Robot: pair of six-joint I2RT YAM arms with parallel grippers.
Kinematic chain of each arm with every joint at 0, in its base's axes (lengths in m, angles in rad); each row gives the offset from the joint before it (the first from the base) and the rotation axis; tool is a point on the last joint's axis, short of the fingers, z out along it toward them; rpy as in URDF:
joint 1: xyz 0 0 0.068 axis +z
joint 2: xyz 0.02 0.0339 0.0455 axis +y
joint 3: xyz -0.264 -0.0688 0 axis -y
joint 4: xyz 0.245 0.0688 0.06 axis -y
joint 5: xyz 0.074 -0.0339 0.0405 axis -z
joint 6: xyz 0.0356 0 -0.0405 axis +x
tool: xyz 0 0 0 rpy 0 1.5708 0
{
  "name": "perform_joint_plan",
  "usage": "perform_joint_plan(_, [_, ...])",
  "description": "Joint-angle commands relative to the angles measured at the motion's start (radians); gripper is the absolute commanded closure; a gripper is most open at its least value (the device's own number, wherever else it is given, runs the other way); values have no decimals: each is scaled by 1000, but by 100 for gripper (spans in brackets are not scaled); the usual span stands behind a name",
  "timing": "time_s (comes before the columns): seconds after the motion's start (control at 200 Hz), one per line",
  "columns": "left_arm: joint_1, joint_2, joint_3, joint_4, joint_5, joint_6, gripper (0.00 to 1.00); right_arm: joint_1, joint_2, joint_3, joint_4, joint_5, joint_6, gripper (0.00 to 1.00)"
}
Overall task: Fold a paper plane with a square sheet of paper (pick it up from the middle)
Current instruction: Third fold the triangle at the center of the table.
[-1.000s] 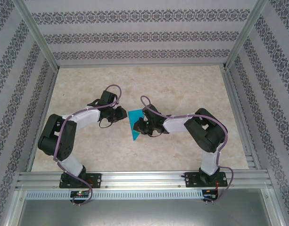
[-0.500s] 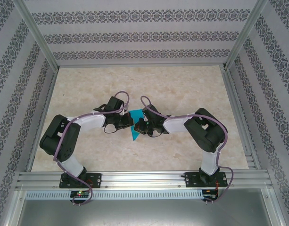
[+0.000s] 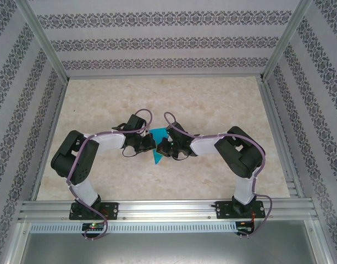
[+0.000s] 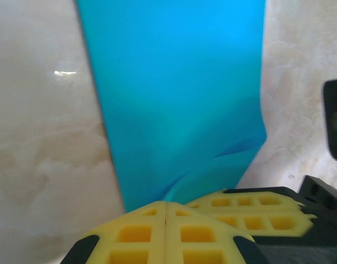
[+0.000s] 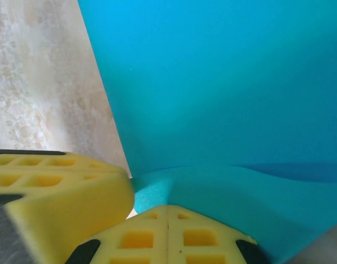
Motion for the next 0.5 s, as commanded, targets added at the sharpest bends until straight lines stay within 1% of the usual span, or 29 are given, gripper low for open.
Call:
perform_joint_plan(0.0, [-16, 27, -2, -19, -29, 12, 100, -5, 33, -26, -45, 30, -8, 99])
perform_joint_plan(0.14, [-15, 41, -4, -20, -43, 13, 100, -4, 25, -24, -26, 17, -14, 99])
perform_joint_plan(0.24, [-15, 45, -1, -38, -65, 20, 100, -12, 7, -28, 35, -18, -23, 99])
perform_joint_plan(0.365, [-14, 49, -20, -67, -92, 32, 100, -21, -53, -35, 98, -79, -70, 97])
perform_joint_plan(0.495, [-15, 51, -57, -66, -117, 29, 100, -16, -132, -91, 124, -88, -108, 95])
